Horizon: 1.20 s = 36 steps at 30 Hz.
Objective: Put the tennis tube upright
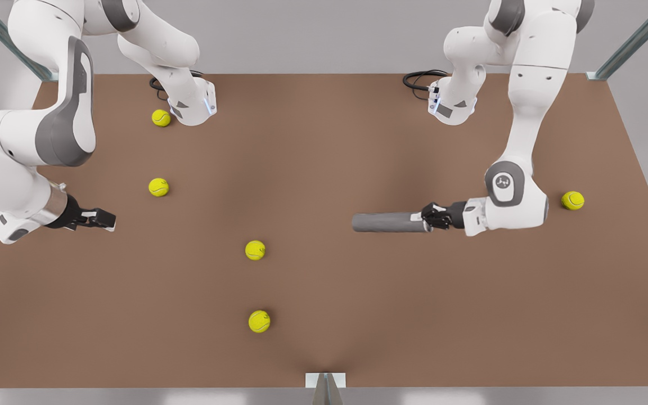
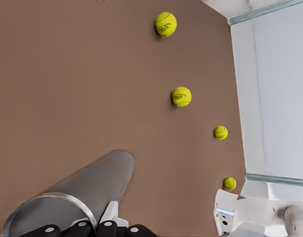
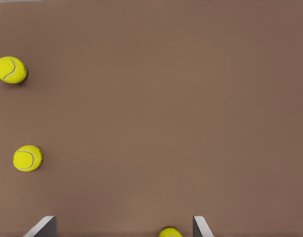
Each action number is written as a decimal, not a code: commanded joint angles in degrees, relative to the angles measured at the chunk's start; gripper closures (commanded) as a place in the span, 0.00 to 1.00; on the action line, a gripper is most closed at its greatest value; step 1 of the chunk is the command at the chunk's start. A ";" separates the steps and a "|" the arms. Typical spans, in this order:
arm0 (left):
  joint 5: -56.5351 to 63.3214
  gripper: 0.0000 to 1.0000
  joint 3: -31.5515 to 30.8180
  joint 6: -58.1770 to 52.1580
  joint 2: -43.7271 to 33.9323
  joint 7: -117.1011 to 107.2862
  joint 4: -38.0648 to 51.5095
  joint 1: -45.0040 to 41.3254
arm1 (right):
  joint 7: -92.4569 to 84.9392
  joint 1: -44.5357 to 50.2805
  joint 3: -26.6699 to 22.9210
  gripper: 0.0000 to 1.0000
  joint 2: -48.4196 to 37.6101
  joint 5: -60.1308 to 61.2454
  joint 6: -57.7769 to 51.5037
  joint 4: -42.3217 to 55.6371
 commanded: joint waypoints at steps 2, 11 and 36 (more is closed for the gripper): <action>4.72 0.79 0.75 0.06 -0.84 0.01 0.49 -0.02 | 0.03 0.09 0.00 0.00 -0.03 0.08 0.00 0.00; 22.11 0.79 5.67 0.68 -6.11 -7.54 5.23 -0.02 | 0.03 0.17 0.00 0.00 -0.03 0.08 0.00 0.00; 53.41 0.79 4.35 0.94 -8.22 -45.95 7.96 -3.28 | -0.32 -0.53 -0.26 0.00 -0.03 -0.36 -1.76 0.00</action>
